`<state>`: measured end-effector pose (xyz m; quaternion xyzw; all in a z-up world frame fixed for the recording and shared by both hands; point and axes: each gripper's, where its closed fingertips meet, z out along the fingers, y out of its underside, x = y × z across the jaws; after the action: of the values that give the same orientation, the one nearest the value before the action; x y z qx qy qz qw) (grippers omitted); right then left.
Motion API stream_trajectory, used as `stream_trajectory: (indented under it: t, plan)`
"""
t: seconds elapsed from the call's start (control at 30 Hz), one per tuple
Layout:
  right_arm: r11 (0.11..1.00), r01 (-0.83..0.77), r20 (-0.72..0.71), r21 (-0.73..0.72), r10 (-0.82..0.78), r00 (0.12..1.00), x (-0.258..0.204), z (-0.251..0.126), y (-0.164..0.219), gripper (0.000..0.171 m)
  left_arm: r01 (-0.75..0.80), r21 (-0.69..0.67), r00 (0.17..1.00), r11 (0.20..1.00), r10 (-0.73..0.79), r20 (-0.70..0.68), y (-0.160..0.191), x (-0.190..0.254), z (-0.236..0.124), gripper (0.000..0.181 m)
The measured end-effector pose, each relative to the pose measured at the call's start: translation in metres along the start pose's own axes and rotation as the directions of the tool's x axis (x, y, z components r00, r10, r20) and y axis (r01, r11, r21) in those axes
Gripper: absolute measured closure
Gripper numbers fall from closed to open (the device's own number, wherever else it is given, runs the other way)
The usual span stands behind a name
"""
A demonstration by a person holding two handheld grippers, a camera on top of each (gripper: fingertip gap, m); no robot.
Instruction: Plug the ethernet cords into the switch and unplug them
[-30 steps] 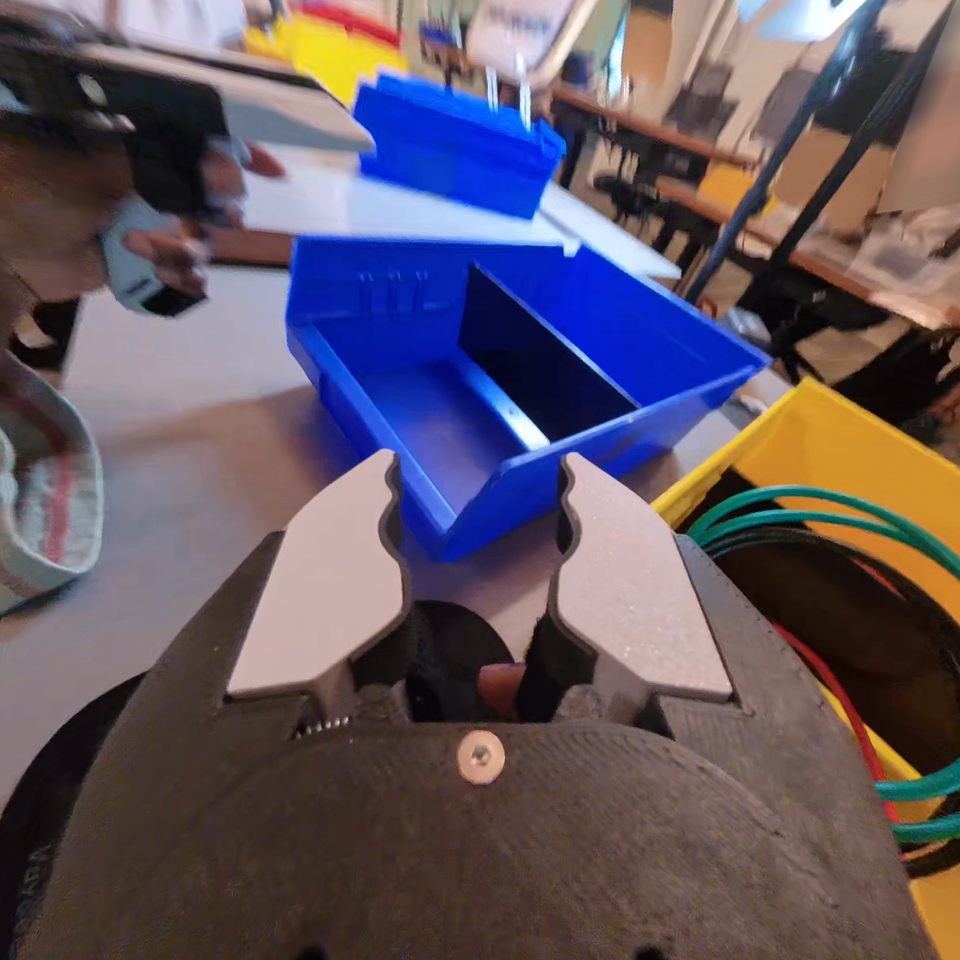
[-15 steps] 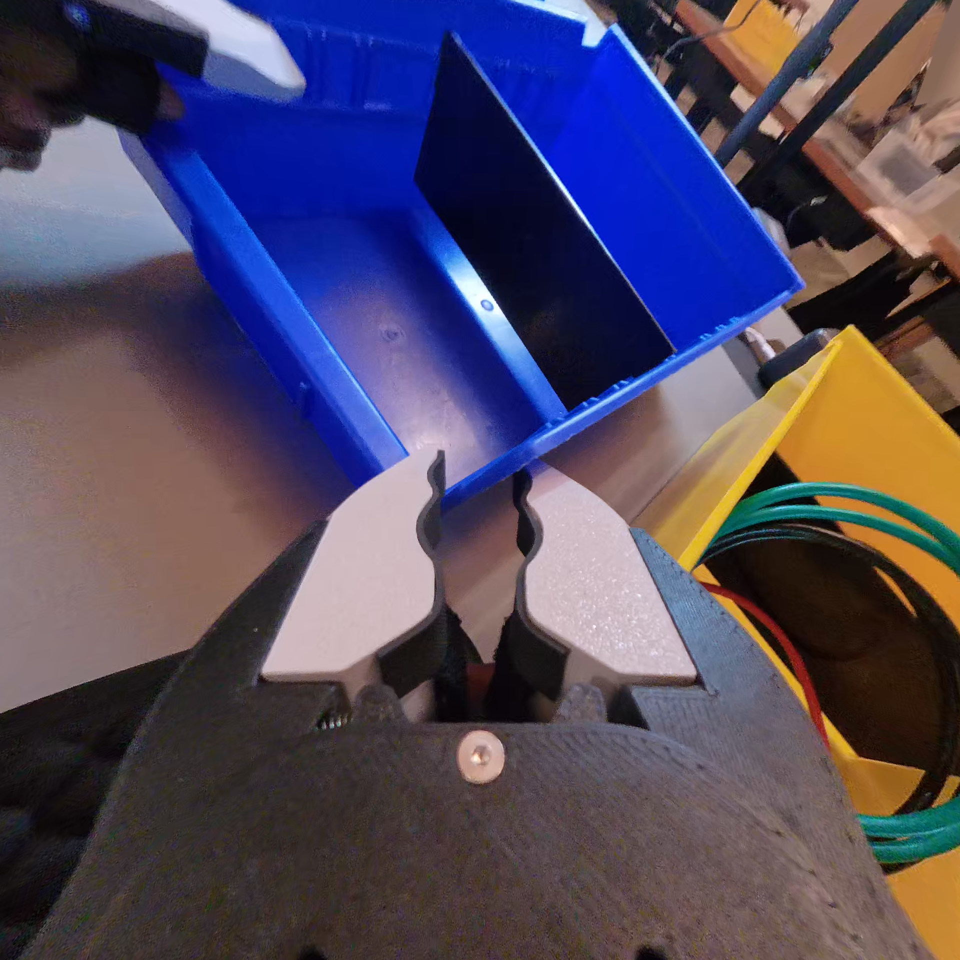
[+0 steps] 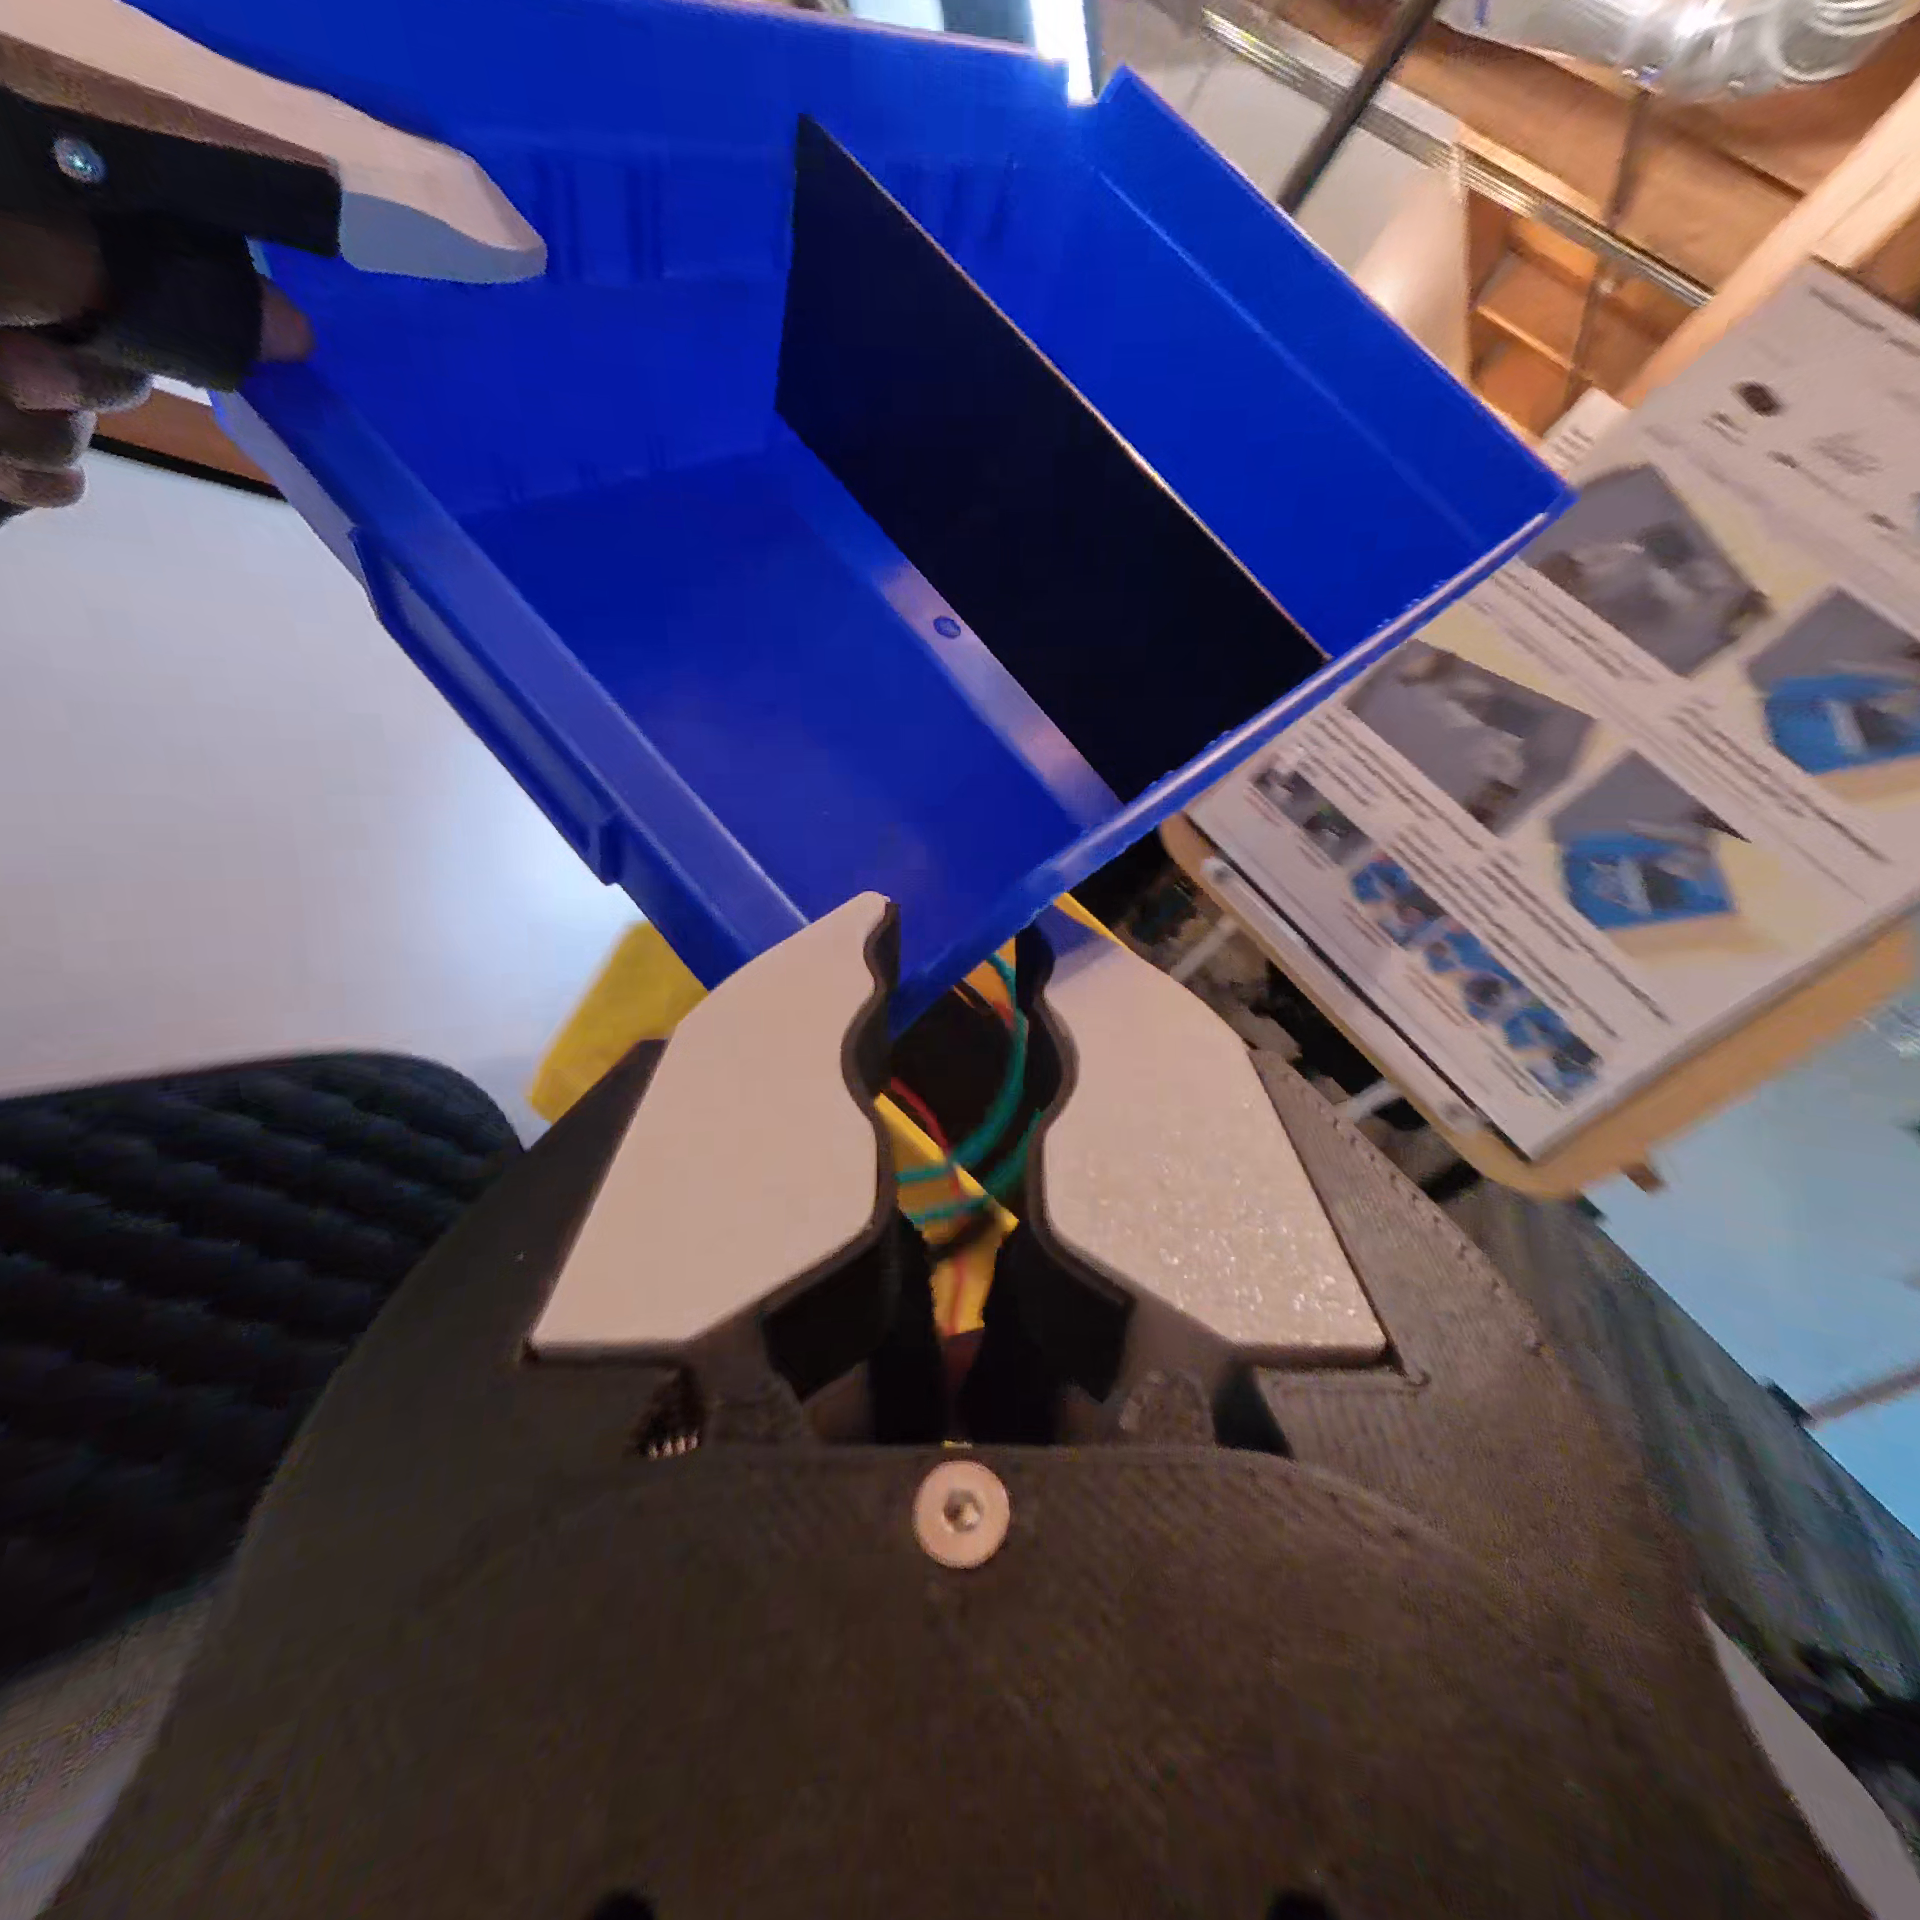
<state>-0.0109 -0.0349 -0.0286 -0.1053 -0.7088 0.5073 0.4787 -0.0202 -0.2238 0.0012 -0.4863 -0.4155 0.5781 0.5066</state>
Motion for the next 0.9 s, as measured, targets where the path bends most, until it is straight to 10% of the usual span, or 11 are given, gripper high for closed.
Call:
stream_trajectory:
  t: [0.5, 0.9]
  plan:
    - [0.863, -0.377, -0.403, -0.336, 0.23, 0.886, 0.17, -0.186, 0.216, 0.152, -0.145, -0.158, 0.822, 0.977, 0.03, -0.568, 0.031, 0.36, 0.09, 0.171]
    - [0.764, -0.491, -0.524, -0.418, 0.238, 0.818, 0.178, -0.235, 0.306, 0.155, -0.175, -0.305, 0.721, 0.936, -0.089, -0.687, 0.111, 0.454, 0.078, 0.165]
